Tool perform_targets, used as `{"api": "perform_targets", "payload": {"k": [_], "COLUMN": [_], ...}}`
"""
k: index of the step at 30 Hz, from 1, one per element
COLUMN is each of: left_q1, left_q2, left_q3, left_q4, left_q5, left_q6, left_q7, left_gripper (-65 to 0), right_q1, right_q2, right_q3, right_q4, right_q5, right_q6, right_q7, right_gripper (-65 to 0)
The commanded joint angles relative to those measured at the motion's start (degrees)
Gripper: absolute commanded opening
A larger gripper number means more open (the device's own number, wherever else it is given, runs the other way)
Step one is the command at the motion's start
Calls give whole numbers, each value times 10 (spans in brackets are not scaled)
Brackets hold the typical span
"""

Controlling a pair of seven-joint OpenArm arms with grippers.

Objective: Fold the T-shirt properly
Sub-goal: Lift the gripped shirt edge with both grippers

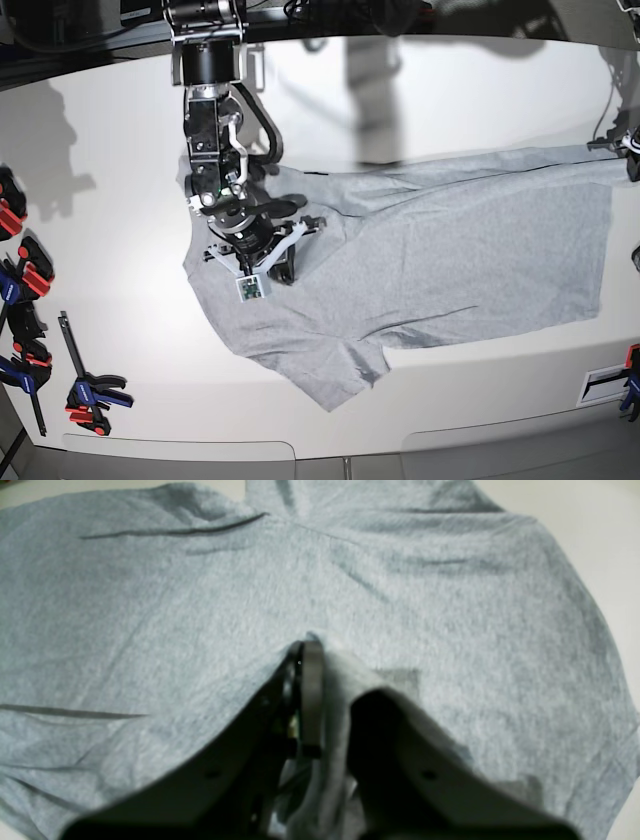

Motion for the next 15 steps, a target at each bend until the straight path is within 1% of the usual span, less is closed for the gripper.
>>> {"api": "perform_targets", "payload": {"k": [1,6,15], "left_q1": [-3,-5,-34], "left_q2": [-18,-18,-18], "left_q3": [-4,-4,-3], "left_q4": [10,10,10], "left_q5": [-8,-7,-7], "left_q6": [2,2,2], "left_q7": [-16,-35,-35], "left_gripper": [-650,-650,-650], "right_q1": [15,15,15], "right_q2": [-2,-2,-2], "right_q3": [-1,-1,-1], "right_q4": [10,10,10], "right_q5": [17,18,18], "right_q6": [5,5,5], "right_q7": [16,16,16], "right_gripper": [-650,-650,-650]}}
